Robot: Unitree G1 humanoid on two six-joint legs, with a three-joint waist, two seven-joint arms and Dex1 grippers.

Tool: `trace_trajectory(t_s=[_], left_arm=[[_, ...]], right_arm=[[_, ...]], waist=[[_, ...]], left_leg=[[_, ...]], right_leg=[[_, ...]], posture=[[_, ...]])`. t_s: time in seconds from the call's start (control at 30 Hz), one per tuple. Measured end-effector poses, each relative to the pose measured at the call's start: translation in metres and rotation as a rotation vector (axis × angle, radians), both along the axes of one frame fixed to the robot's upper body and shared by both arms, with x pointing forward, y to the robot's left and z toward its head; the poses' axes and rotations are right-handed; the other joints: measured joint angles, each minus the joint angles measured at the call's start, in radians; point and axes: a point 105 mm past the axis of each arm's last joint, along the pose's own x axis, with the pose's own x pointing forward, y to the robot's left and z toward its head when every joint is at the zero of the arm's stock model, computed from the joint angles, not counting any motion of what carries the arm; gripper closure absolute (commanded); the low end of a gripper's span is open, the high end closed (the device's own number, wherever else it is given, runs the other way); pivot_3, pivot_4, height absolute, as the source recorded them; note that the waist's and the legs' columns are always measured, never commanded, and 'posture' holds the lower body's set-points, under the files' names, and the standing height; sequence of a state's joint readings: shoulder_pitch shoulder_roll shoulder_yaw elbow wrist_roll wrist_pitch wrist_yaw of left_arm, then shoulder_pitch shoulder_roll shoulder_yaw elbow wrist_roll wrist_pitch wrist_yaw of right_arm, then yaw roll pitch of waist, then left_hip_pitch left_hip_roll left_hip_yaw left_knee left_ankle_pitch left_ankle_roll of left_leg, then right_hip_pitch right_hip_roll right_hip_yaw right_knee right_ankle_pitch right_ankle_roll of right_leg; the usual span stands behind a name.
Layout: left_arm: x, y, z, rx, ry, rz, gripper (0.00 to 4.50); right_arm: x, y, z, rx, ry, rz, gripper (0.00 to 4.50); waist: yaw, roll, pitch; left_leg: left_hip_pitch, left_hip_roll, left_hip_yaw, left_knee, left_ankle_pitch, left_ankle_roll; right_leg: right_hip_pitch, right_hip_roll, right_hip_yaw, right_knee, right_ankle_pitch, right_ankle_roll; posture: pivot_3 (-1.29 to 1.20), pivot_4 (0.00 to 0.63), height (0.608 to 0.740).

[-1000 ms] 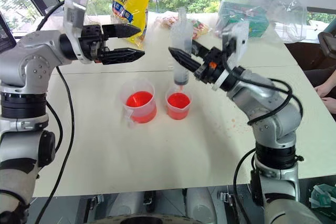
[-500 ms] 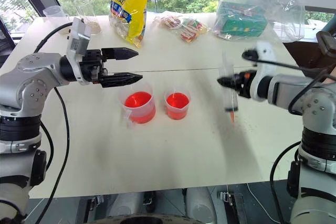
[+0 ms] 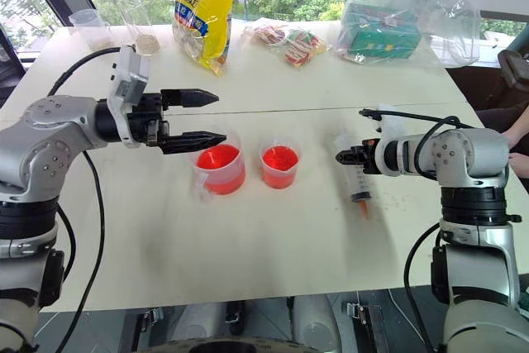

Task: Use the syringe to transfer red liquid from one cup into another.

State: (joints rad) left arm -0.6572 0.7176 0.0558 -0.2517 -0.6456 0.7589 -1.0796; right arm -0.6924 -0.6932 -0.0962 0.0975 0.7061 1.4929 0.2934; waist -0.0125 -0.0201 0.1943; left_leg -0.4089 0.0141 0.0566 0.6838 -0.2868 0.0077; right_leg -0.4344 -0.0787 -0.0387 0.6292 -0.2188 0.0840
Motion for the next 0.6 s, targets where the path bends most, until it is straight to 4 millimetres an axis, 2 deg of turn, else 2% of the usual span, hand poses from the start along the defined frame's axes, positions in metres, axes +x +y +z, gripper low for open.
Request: trace_trajectory(t_s=[0.07,0.1,0.2,0.3,0.37,0.5,0.6], left_arm=[[0.000,0.002,-0.002,0.007,0.004,0.007,0.00],[-0.001,0.002,-0.002,0.010,0.005,0.008,0.00],[-0.004,0.002,-0.004,0.014,0.019,0.007,0.00],[-0.005,0.006,-0.004,0.019,0.023,0.017,0.00],[-0.007,0.009,-0.003,0.032,0.029,0.026,0.00],[-0.012,0.018,-0.004,0.046,0.034,0.041,0.00],[-0.014,0.022,-0.007,0.041,0.045,0.054,0.00]], right_arm=[[-0.001,0.003,0.002,0.009,-0.005,0.019,0.16],[-0.001,0.005,0.003,0.014,-0.008,0.031,0.02],[-0.008,0.005,0.016,-0.004,-0.031,0.075,0.02],[-0.018,0.006,0.045,-0.005,-0.111,0.141,0.02],[-0.030,0.013,0.073,0.006,-0.202,0.229,0.02],[-0.055,0.028,0.116,0.070,-0.387,0.386,0.02],[-0.079,0.036,0.130,0.136,-0.487,0.499,0.02]], waist=[[0.000,0.000,0.000],[0.000,0.000,0.000],[0.003,0.001,0.001],[0.002,0.001,0.001],[0.001,0.001,0.001],[0.000,0.001,0.001],[0.005,0.001,0.001]], left_leg=[[0.000,0.000,0.000,0.000,0.000,0.000],[0.000,0.000,0.000,0.000,0.000,0.000],[-0.001,0.000,0.000,0.000,0.000,0.000],[-0.001,0.000,0.000,0.000,0.000,0.000],[-0.001,0.000,-0.001,-0.001,0.000,0.000],[-0.001,0.001,-0.001,-0.001,0.000,0.000],[-0.001,0.001,-0.001,0.000,0.000,0.000]], right_leg=[[0.000,0.000,0.000,0.000,0.000,0.000],[0.000,0.000,0.000,0.000,0.000,0.000],[0.000,-0.001,0.000,0.000,0.000,0.000],[-0.001,0.000,0.000,0.000,0.000,0.000],[-0.001,0.000,0.000,0.000,0.000,0.000],[-0.001,0.000,0.000,0.000,0.000,0.000],[0.000,0.000,-0.001,-0.001,0.000,0.000]], posture=[[0.00,0.150,0.740],[0.00,0.150,0.740],[0.00,0.150,0.740],[0.00,0.150,0.740],[0.00,0.150,0.740],[0.00,0.150,0.740],[0.00,0.150,0.740]])
